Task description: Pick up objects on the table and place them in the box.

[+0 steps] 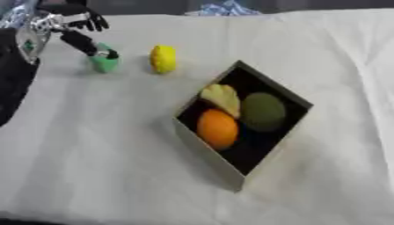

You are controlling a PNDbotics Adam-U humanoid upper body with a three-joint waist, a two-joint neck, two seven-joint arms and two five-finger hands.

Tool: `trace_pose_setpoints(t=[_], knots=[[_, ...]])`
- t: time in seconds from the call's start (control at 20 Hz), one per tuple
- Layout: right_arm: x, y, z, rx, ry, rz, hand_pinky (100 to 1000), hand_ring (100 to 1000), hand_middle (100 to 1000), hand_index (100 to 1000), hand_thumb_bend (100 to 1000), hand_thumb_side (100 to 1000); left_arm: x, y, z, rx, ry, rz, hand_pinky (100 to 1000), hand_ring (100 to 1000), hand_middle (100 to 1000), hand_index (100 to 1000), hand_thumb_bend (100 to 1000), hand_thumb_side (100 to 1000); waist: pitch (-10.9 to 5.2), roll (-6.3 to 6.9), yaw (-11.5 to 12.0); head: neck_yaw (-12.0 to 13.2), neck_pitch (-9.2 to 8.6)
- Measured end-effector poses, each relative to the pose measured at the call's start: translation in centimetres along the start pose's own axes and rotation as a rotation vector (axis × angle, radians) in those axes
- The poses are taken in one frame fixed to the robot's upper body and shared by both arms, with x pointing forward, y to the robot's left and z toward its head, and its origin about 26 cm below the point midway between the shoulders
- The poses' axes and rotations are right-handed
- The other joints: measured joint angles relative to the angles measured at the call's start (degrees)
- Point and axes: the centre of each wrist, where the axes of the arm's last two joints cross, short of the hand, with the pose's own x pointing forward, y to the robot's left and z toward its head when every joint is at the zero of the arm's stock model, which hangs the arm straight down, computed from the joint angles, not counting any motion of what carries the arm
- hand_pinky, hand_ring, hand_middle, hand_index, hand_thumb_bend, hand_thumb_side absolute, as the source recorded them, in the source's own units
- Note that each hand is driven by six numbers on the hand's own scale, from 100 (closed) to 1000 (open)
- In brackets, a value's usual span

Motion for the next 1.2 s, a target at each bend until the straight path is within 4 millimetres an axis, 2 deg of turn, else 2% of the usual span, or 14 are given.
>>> trace_pose_setpoints(t=[0.3, 0.65, 1.0, 1.2], knots=[[0.1, -0.1, 0.0, -0.008, -0.004, 0.001, 917, 909, 674, 757, 100, 421, -0.8, -0.8, 0.0, 0.009, 0.084, 0.021, 843, 829, 774, 897, 665, 651, 0.15, -0.06, 0.0, 0.3, -0.11], [0.1, -0.2, 0.0, -0.013, -0.006, 0.003, 917, 908, 673, 756, 100, 419, -1.0, -1.3, -0.2, 0.042, 0.147, 0.067, 826, 808, 750, 884, 615, 686, 0.31, -0.35, -0.1, 0.5, -0.48], [0.2, -0.2, 0.0, -0.023, -0.011, 0.004, 917, 908, 673, 755, 100, 419, -1.1, -2.5, -0.6, 0.025, 0.19, 0.132, 818, 798, 738, 875, 607, 675, 0.69, -0.4, -0.5, 0.8, -0.53], [0.2, -0.3, 0.0, -0.026, -0.011, 0.005, 917, 908, 672, 755, 100, 423, -1.2, -3.0, -0.7, 0.014, 0.211, 0.149, 811, 788, 726, 864, 571, 653, 0.89, -0.41, -0.7, 1.0, -0.91]])
